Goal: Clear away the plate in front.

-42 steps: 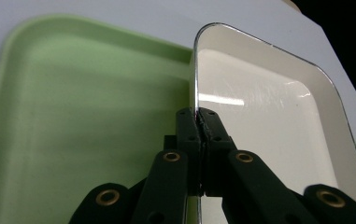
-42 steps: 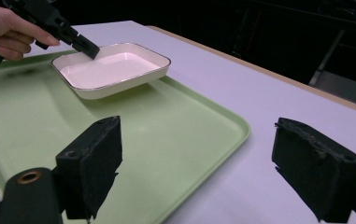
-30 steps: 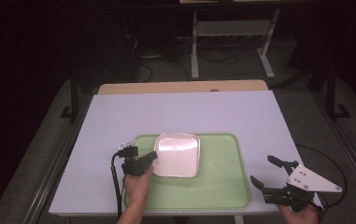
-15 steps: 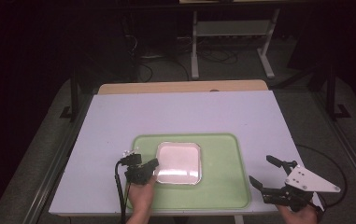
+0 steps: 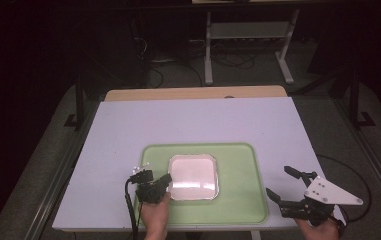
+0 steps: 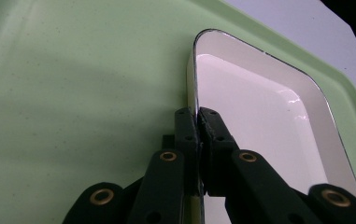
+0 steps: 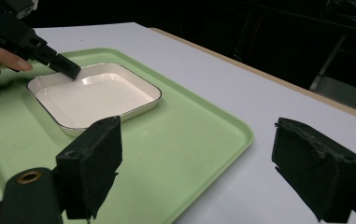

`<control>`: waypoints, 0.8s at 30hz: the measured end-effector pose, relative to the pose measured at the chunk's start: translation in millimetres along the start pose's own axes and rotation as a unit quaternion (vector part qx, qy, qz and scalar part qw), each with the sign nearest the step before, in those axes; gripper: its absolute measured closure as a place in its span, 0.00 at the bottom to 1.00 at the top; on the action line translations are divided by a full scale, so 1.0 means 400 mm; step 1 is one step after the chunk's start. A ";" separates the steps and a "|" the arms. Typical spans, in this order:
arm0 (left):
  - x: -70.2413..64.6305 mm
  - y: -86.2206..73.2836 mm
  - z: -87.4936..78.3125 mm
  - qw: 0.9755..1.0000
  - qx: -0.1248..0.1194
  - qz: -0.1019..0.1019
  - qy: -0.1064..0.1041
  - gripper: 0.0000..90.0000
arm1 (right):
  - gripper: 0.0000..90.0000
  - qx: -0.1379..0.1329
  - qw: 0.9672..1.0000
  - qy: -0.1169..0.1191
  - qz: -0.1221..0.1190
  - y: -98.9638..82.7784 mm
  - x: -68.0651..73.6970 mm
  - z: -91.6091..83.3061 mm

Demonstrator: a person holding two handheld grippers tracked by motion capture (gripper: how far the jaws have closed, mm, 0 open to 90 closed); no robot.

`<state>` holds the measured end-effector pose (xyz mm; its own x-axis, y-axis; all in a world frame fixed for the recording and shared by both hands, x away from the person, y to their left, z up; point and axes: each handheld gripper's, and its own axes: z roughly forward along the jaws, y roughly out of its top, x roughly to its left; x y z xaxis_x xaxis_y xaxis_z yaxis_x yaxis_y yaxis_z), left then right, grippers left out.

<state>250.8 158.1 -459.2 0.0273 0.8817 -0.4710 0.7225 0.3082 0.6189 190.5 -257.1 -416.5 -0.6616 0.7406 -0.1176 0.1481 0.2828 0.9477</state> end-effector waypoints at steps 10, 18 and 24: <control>-0.003 -0.003 0.001 1.000 0.000 0.002 -0.001 0.96 | 0.17 0.002 1.000 0.008 -0.001 0.002 -0.002 0.016; -0.006 -0.003 0.004 1.000 0.001 0.004 -0.003 0.96 | 0.17 0.002 1.000 0.012 0.000 0.002 -0.003 0.022; -0.007 -0.004 0.004 1.000 0.001 0.005 -0.003 0.96 | 0.17 0.004 1.000 0.009 0.001 0.001 -0.004 0.020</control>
<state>250.8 154.5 -459.8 0.0385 0.8823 -0.4692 0.7230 0.2995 0.6226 197.7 -253.3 -418.4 -0.6752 0.7293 -0.1110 0.1543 0.2867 0.9455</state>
